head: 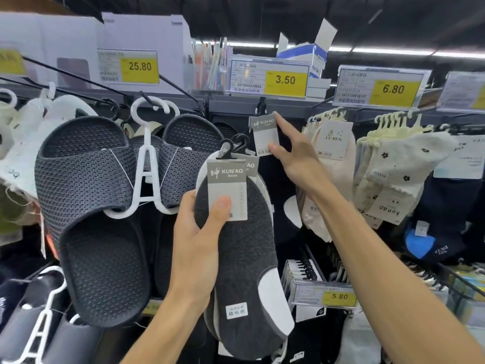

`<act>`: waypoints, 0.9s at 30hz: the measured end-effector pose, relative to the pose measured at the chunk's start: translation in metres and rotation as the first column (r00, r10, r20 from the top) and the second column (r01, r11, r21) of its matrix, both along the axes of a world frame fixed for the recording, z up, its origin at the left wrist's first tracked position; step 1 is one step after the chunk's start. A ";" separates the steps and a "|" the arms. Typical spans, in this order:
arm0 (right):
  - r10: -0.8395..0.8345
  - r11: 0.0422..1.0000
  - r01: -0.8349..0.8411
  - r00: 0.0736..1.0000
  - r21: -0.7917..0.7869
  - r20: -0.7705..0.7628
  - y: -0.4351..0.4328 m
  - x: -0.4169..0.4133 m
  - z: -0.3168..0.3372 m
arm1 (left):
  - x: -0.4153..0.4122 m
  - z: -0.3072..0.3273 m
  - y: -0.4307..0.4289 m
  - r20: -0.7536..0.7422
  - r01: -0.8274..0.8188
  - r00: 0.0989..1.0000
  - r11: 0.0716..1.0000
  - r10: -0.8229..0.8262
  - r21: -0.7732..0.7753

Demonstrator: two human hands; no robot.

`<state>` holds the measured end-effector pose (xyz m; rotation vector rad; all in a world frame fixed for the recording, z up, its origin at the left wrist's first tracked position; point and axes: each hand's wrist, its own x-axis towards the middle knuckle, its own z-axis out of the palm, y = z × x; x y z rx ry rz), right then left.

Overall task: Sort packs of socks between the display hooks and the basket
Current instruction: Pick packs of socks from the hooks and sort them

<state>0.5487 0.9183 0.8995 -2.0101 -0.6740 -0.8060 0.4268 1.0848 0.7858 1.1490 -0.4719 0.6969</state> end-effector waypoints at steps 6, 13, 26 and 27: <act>-0.228 0.973 0.229 0.973 -0.020 0.023 0.012 -0.023 -0.002 | 0.002 0.003 -0.003 0.003 -0.029 1.000 1.000 0.029 0.004; 0.111 0.984 -0.135 0.976 0.119 0.187 0.022 -0.113 -0.056 | 0.007 0.006 -0.004 0.021 -0.084 0.996 0.996 0.085 -0.023; 0.350 0.907 -0.336 0.937 0.253 -0.008 -0.007 -0.101 -0.055 | 0.008 0.015 -0.008 0.106 0.016 0.994 1.000 -0.015 -0.013; 0.390 0.885 -0.367 0.921 0.287 -0.023 -0.009 -0.099 -0.054 | 0.007 0.016 -0.007 0.116 -0.005 0.993 1.000 0.006 -0.011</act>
